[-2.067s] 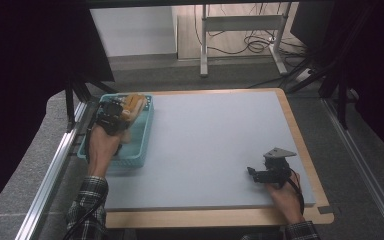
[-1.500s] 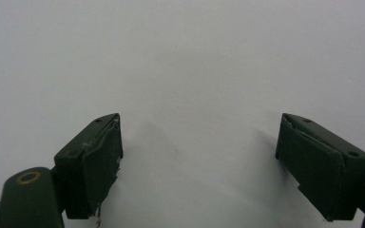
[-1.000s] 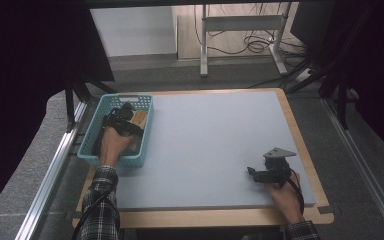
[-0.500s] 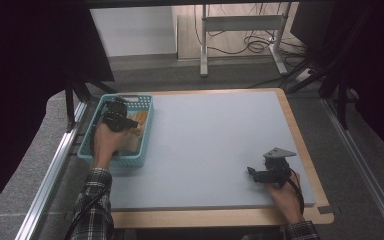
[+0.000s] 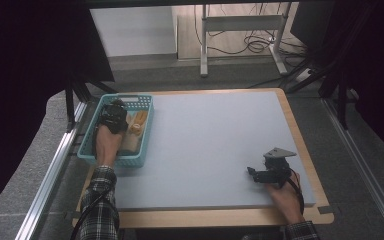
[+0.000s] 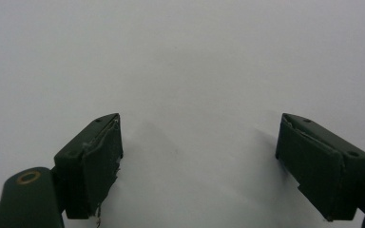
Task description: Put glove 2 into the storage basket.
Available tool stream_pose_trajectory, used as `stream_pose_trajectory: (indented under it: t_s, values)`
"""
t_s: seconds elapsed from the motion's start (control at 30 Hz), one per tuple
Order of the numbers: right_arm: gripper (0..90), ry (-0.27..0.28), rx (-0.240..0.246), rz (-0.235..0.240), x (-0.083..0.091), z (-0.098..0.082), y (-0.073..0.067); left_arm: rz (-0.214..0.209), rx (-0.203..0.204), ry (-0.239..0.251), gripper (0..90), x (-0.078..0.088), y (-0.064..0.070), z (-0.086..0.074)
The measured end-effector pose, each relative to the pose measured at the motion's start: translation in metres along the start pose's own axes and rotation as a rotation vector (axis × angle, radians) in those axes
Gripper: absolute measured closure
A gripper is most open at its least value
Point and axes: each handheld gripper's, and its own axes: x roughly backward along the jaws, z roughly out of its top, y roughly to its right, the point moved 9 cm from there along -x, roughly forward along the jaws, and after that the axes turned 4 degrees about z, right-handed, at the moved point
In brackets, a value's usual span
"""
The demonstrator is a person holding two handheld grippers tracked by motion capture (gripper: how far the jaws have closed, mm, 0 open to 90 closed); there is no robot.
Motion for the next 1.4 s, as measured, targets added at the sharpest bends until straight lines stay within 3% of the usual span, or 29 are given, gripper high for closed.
stream_pose_trajectory:
  t_s: [0.33,0.5,0.6,0.97,1.17,1.4]
  values:
    - [15.3,0.0,0.0,0.0,0.0,0.0,0.0,-0.117,0.008,-0.012,78.4,-0.012,0.021,0.005]
    - [15.3,-0.001,-0.002,0.001,0.0,0.0,0.0,-0.117,-0.009,-0.008,82.3,-0.012,0.027,0.007]
    - [15.3,-0.001,-0.001,0.001,0.0,0.0,0.0,-0.132,0.003,0.0,81.5,-0.012,0.025,0.006]
    - [15.3,-0.001,-0.002,0.001,0.0,0.0,0.0,-0.07,0.022,0.07,50.0,-0.002,0.004,0.007]
    - [15.3,-0.001,-0.002,0.001,0.0,0.0,0.0,-0.053,0.034,0.114,40.4,0.008,-0.004,0.01]
    - [15.3,0.0,-0.001,0.0,0.0,0.0,0.0,-0.074,0.037,0.15,32.4,0.019,-0.008,0.009]
